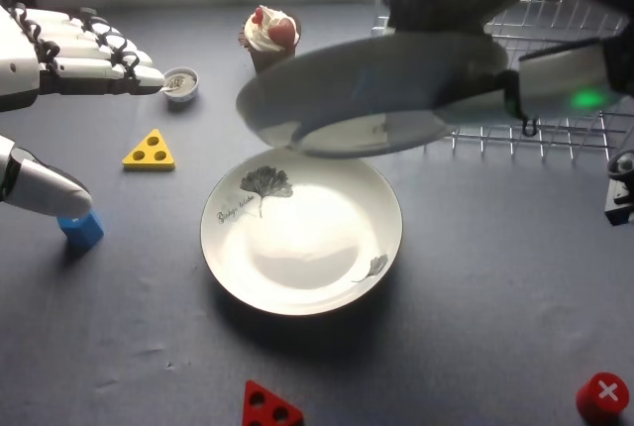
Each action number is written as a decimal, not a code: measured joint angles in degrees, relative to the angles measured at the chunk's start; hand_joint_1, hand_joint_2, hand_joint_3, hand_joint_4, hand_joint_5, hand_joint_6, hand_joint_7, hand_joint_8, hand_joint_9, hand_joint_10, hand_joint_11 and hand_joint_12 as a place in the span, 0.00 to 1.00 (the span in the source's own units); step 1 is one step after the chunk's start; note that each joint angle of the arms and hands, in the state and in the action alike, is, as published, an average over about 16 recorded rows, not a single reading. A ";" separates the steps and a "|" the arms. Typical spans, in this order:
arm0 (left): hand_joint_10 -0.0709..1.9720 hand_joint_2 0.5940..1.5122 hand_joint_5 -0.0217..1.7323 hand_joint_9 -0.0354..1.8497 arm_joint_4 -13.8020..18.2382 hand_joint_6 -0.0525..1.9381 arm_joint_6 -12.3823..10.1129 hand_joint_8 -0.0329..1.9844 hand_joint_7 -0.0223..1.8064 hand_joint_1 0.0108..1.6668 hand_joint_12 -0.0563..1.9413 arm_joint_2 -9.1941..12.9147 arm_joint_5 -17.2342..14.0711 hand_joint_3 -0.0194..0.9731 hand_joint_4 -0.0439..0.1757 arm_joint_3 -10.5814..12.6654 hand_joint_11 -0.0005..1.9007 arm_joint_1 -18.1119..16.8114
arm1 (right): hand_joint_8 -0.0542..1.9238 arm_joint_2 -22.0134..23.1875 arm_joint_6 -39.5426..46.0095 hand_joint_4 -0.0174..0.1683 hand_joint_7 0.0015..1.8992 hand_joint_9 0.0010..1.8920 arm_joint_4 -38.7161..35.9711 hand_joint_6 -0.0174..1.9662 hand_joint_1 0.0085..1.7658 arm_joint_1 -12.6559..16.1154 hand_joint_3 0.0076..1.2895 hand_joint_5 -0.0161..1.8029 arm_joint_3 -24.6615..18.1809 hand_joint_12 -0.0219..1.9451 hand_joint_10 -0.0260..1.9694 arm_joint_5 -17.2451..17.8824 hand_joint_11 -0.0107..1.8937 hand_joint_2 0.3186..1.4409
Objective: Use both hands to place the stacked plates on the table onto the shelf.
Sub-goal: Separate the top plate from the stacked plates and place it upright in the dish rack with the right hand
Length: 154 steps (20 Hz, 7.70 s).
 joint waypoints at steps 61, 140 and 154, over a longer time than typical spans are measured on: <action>0.04 0.44 0.08 0.10 0.24 0.04 0.00 0.02 0.10 0.02 0.04 0.51 0.06 0.03 0.22 -0.77 0.09 -0.47 | 0.34 -2.48 35.66 0.05 0.55 0.62 -15.27 0.42 0.84 3.99 0.00 0.52 24.32 0.70 0.32 -6.04 0.52 0.58; 0.04 0.47 0.09 0.11 3.47 0.04 0.00 0.02 0.11 0.02 0.04 -0.31 -0.05 0.02 0.22 -1.43 0.09 -1.20 | 0.08 -17.74 46.31 0.05 0.52 0.57 -4.54 0.50 0.74 -10.17 0.00 0.49 45.37 0.18 0.08 4.14 0.57 0.64; 0.04 0.47 0.09 0.10 4.28 0.04 0.00 0.02 0.10 0.03 0.04 -0.34 -0.10 0.02 0.22 -1.80 0.09 -1.43 | 0.03 -17.61 47.51 0.05 0.50 0.55 -3.70 0.49 0.71 -13.04 0.00 0.50 43.92 0.05 0.02 6.18 0.60 0.66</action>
